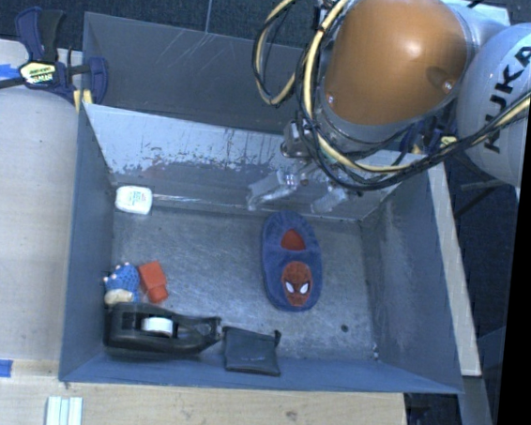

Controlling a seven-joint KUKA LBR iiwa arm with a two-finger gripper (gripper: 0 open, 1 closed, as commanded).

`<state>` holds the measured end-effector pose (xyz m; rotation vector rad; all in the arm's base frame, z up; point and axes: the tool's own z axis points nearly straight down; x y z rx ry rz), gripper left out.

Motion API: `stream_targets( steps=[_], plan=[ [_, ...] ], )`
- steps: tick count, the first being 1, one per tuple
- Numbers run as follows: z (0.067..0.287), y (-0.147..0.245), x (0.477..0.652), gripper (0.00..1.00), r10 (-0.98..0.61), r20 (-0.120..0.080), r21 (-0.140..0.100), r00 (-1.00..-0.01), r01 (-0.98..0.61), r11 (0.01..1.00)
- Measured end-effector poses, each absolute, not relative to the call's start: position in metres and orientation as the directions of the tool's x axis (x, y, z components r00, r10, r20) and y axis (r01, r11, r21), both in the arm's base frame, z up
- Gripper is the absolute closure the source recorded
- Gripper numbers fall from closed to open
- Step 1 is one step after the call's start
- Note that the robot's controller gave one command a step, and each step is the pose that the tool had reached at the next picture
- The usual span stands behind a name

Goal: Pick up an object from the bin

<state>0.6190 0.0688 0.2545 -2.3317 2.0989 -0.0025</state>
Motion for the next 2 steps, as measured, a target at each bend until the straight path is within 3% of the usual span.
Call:
stream_targets(
  steps=[1,2],
  plan=[
    [0.228,0.049,0.623,0.0,-0.999,-0.002,0.001,-0.041,-0.999,0.041],
    [0.147,0.045,0.61,0.0,-0.992,-0.002,0.006,0.123,-0.992,-0.123]
  ],
)
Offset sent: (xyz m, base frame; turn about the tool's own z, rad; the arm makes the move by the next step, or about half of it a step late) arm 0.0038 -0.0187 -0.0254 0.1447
